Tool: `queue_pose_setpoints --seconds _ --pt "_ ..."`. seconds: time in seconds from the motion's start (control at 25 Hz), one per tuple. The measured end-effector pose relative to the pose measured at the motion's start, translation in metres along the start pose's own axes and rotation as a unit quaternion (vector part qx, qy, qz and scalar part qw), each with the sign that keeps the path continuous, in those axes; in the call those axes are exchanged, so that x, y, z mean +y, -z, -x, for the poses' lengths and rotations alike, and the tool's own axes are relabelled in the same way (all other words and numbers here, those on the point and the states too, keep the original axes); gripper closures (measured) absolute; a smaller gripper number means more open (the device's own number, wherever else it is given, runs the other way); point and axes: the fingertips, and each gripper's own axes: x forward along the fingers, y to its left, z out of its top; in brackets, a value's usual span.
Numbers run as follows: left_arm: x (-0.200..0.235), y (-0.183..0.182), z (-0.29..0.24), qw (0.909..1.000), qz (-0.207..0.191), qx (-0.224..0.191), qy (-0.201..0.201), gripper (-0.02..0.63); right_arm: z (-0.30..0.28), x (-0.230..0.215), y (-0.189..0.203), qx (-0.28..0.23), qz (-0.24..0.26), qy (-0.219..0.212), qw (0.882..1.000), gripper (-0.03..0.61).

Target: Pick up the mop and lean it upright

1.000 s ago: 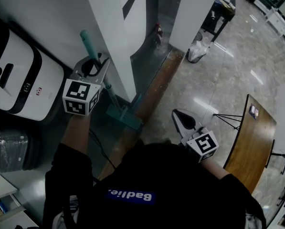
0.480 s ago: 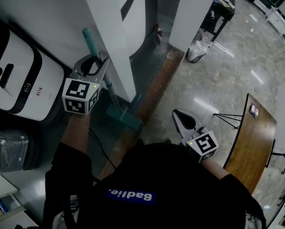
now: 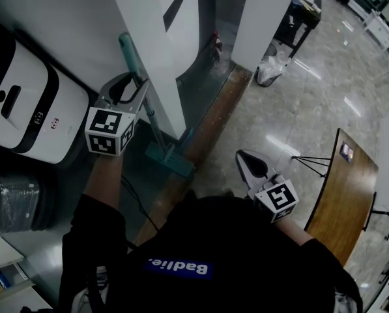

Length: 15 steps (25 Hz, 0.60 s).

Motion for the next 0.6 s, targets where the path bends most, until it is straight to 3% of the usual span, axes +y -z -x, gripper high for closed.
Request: queue_pose_setpoints --seconds 0.6 --pt "-0.008 0.016 0.026 0.9977 0.016 0.034 -0.056 0.395 0.022 -0.002 0.010 -0.006 -0.007 -0.036 0.999 0.573"
